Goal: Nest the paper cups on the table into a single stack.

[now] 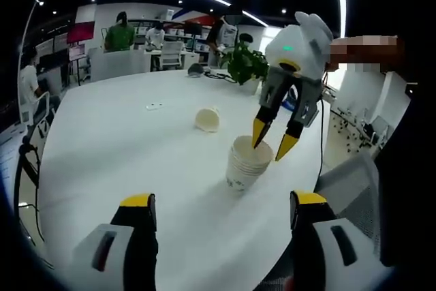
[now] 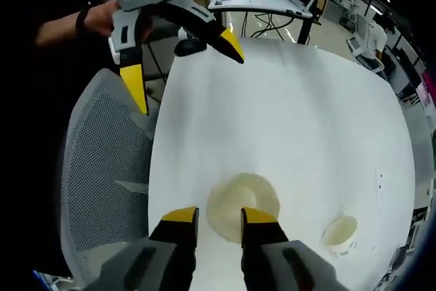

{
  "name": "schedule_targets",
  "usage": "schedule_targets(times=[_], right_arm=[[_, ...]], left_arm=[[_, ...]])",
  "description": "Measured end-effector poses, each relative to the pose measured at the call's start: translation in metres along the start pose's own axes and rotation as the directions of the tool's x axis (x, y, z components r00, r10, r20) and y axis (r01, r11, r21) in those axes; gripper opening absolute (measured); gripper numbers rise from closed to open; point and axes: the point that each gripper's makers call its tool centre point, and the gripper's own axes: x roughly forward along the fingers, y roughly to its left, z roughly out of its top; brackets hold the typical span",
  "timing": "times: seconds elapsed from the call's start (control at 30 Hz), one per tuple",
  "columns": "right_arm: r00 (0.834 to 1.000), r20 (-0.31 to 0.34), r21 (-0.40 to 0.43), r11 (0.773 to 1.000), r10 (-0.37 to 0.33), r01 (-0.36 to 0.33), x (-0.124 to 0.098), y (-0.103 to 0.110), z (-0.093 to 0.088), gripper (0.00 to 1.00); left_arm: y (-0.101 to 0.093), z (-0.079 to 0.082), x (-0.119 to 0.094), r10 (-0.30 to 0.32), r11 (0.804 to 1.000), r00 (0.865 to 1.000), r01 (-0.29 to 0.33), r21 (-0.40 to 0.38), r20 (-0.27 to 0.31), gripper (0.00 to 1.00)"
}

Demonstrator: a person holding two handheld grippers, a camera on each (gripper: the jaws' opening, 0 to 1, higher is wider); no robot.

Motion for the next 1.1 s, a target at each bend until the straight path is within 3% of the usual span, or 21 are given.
schedule_targets(times=[0.3,0.43,0.6,0.7,0.83,0.9,1.0,1.1], right_arm=[[0.999,0.038,0.033,0.999,-0.010,0.008,-0.006,0.000,0.004,0.26],[0.994,0.108,0.099,0.995,-0.035,0.024,-0.011,-0.006,0.010,0.30],[0.973,0.210,0.211,0.976,-0.095,0.050,-0.018,-0.021,0.013,0.33],[0.945,0.289,0.310,0.949,-0.153,0.058,-0.026,-0.028,0.014,0.34],[0.921,0.323,0.371,0.924,-0.217,0.088,-0.033,-0.040,0.008,0.35],[0.901,0.357,0.403,0.911,-0.245,0.088,-0.038,-0.041,0.009,0.36],[0.853,0.413,0.439,0.890,-0.320,0.121,-0.048,-0.048,0.013,0.40],[0.824,0.448,0.459,0.880,-0.346,0.121,-0.054,-0.045,0.013,0.43]], left_arm=[[-0.001,0.001,0.000,0.001,1.000,1.000,-0.001,0.000,-0.002,0.79],[0.000,0.000,-0.001,0.004,1.000,1.000,-0.004,-0.001,-0.003,0.78],[0.002,0.000,-0.001,0.007,1.000,1.000,-0.007,-0.008,-0.002,0.78],[0.003,0.000,-0.001,0.010,1.000,1.000,-0.010,-0.012,0.000,0.78],[0.003,0.001,-0.001,0.011,1.000,1.000,-0.011,-0.018,0.002,0.78],[0.002,0.002,-0.001,0.010,1.000,1.000,-0.010,-0.019,0.003,0.78],[0.001,0.002,0.000,0.009,1.000,1.000,-0.009,-0.021,0.004,0.77],[0.001,0.003,0.000,0.009,1.000,1.000,-0.009,-0.027,0.008,0.77]])
